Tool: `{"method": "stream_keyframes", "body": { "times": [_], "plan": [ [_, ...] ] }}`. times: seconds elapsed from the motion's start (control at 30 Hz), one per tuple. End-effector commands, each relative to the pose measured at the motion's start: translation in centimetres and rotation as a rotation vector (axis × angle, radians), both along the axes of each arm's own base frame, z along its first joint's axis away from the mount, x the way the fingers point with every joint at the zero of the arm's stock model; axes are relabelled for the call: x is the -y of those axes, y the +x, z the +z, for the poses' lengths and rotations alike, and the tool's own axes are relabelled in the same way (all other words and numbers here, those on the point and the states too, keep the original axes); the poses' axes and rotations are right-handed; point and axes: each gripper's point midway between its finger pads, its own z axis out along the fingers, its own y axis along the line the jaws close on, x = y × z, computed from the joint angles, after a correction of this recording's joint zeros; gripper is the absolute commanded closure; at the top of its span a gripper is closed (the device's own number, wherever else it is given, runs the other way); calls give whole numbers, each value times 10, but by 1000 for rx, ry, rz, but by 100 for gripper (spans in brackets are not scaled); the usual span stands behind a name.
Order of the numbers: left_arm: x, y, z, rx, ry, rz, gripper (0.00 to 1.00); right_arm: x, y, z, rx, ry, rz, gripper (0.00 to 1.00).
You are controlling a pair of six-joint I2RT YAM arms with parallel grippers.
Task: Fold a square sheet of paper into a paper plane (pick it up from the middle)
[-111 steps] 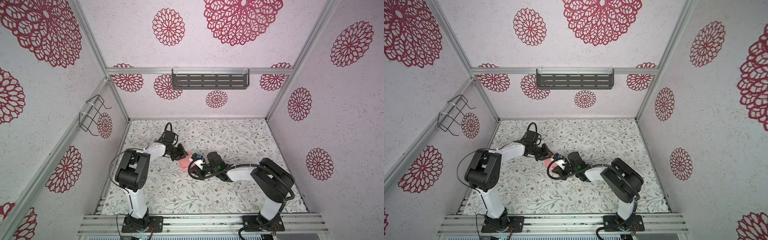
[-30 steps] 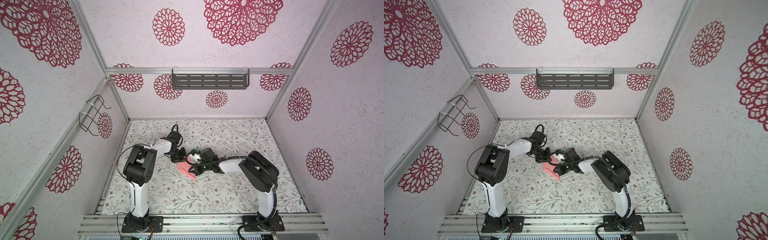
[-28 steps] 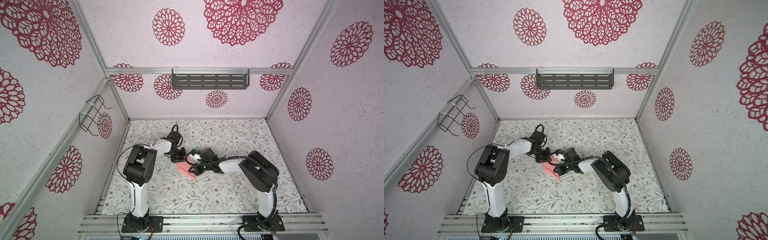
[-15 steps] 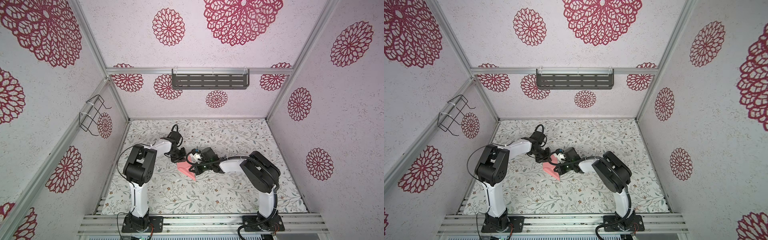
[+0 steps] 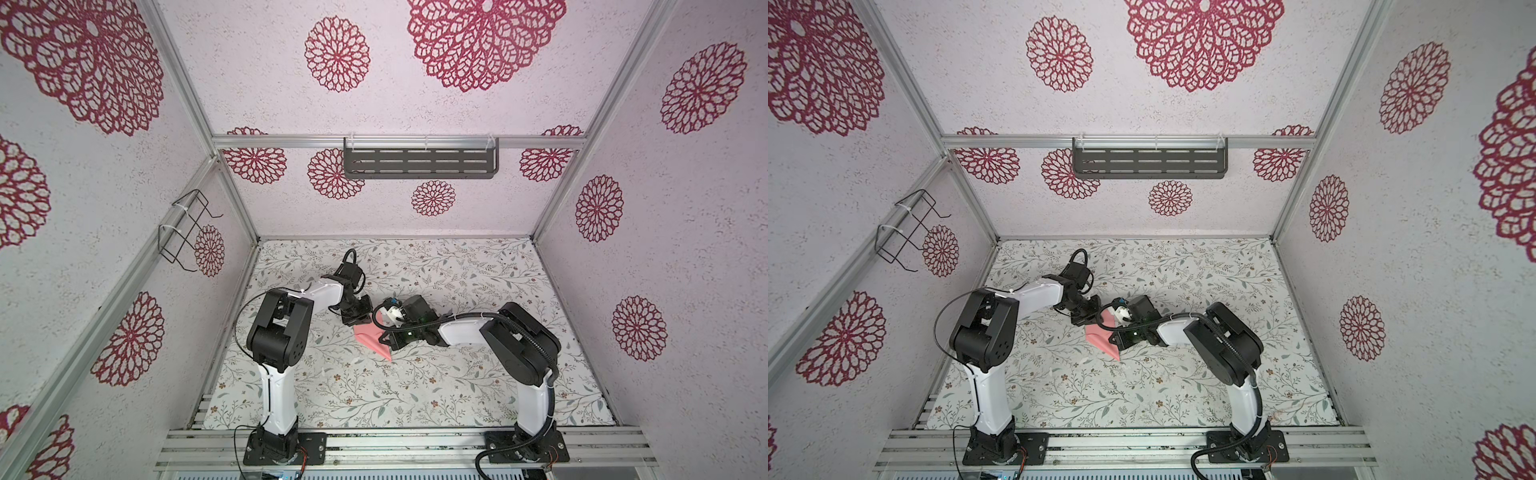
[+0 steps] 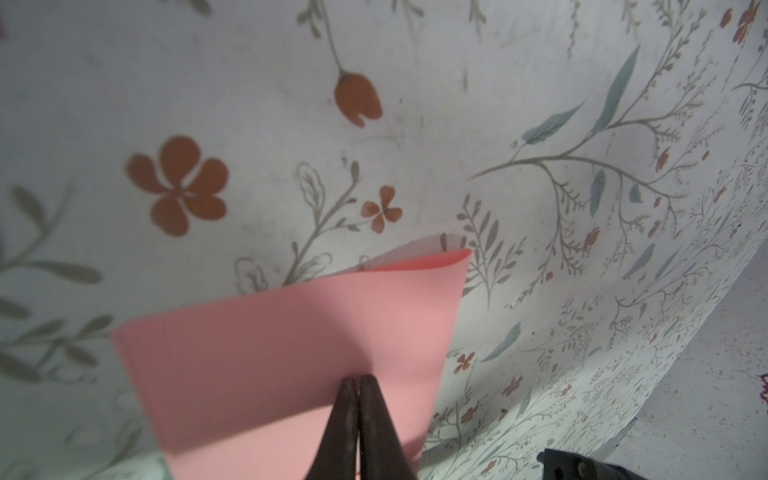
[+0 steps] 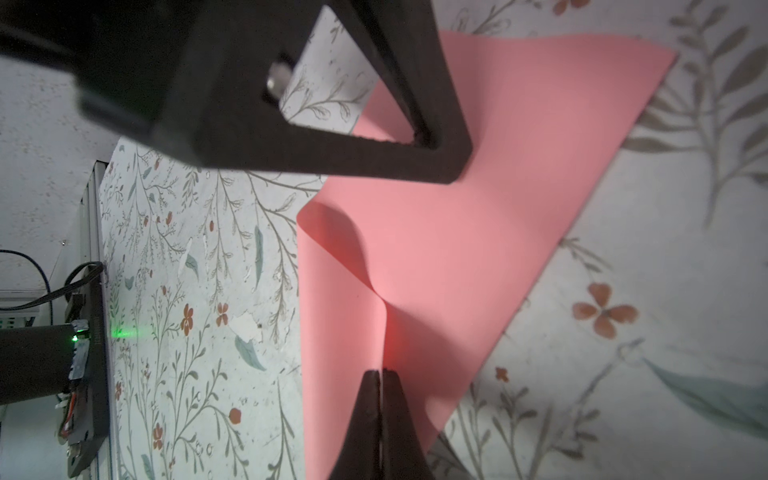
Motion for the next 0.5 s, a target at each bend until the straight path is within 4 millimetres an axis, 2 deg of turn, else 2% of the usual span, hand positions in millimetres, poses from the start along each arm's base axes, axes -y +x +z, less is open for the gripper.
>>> {"method": "stream_keyframes", "body": {
  "times": [0.0,0.1,0.13,0.2,0.37,0.47],
  "plan": [
    [0,-1,-1,-4,22,-6,91,-1,5,1,3,-9,-2,100],
    [0,10,23,53,-11,33,86,0,5,-5,-6,-22,-6,100],
    [-2,15,42,100,-33,54,84,1,4,-6,-10,-26,-6,100],
    [-8,18,58,142,-69,107,81,1,5,-6,-8,-28,-7,100],
    [-22,5,70,185,-161,223,74,1,5,-7,-11,-32,-10,100],
    [-21,-7,75,212,-226,251,73,1,5,-6,-13,-31,-10,100]
  ]
}}
